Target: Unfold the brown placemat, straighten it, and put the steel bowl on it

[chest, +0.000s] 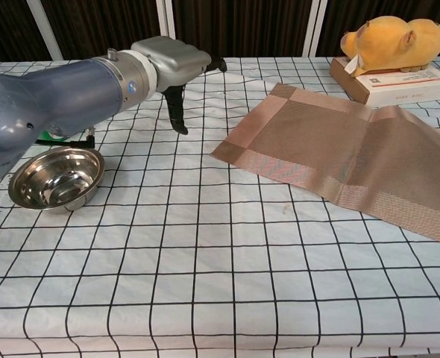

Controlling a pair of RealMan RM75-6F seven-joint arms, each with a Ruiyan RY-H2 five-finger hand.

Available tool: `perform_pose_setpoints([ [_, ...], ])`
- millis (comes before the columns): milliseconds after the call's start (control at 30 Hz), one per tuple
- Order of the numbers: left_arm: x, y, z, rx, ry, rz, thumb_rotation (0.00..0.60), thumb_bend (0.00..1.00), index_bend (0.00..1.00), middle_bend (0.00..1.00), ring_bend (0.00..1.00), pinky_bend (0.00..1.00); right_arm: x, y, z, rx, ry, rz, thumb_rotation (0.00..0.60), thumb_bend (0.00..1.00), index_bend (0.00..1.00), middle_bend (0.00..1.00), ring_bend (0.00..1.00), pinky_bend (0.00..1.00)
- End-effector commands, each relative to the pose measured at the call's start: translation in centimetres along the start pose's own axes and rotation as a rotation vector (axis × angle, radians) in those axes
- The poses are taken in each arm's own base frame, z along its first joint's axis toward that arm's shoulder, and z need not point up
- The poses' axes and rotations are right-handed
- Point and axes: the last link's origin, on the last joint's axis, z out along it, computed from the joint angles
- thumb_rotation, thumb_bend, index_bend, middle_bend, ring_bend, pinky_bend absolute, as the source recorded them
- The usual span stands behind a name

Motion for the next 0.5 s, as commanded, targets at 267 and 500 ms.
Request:
perform_pose_setpoints([
  [267, -1.9, 2.2, 1.3, -0.007, -0.022, 0.051, 0.600, 0.08, 0.07, 0.06, 0.01, 0.08, 0.1, 0.1, 0.0, -0.007, -0.005, 0.015, 0.600, 0.05, 0.00, 0.00, 0.00, 0.16],
  [500, -2.6, 3.5, 2.2, -0.011, -0.025, 0.066, 0.600, 0.09, 0.07, 0.06, 0.01, 0.08, 0.1, 0.1, 0.1, -0.008, -0.007, 0.027, 0.600, 0.05, 0.00, 0.00, 0.00, 0.16],
])
